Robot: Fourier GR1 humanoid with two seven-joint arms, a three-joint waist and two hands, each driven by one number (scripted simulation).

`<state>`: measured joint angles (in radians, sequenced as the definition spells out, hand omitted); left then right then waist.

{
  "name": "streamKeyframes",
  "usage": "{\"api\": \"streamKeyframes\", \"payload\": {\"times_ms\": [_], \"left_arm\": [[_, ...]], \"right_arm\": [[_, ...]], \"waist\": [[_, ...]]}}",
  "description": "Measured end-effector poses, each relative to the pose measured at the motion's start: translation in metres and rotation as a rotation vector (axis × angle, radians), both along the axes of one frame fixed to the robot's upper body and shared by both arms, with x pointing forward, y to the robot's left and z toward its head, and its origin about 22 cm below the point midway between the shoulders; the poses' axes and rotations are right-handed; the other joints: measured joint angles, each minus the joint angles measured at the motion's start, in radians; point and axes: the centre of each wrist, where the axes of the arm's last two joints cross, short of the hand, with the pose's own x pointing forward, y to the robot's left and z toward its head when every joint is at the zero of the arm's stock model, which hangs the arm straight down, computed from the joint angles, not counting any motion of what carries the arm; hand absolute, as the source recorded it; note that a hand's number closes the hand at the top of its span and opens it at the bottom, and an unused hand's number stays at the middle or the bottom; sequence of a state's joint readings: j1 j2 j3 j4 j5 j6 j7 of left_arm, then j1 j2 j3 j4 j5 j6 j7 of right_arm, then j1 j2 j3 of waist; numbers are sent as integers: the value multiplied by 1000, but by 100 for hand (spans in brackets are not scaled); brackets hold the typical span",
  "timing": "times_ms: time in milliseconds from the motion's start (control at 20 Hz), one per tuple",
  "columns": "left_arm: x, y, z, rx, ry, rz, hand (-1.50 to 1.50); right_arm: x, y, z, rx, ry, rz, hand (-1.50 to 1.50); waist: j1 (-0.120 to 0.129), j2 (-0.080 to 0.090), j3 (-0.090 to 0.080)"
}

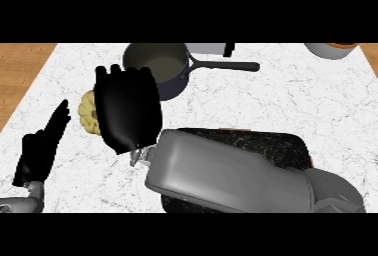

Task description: Pick the squash from the tray and place it in the pot

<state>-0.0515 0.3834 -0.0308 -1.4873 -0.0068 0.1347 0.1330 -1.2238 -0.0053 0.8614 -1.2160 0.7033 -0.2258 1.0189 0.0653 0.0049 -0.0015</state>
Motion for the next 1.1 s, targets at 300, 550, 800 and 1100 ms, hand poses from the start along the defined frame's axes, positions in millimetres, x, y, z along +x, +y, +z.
{"api": "streamKeyframes", "payload": {"times_ms": [300,550,800,1100], "left_arm": [[-7,3,-2,-5,-2,10,0],[-8,7,-3,0,-4,8,0],[-10,3,1,-4,-10,6,0],[-3,1,4,-8,-21,-15,0]], "right_arm": [[33,1,12,108,-28,-37,150],[68,-8,13,160,-32,-60,150],[104,-23,14,162,-37,-77,150],[136,-47,3,137,-18,-93,150]], "waist": [[-12,2,0],[-14,5,0],[-7,10,0],[13,22,-1]]}}
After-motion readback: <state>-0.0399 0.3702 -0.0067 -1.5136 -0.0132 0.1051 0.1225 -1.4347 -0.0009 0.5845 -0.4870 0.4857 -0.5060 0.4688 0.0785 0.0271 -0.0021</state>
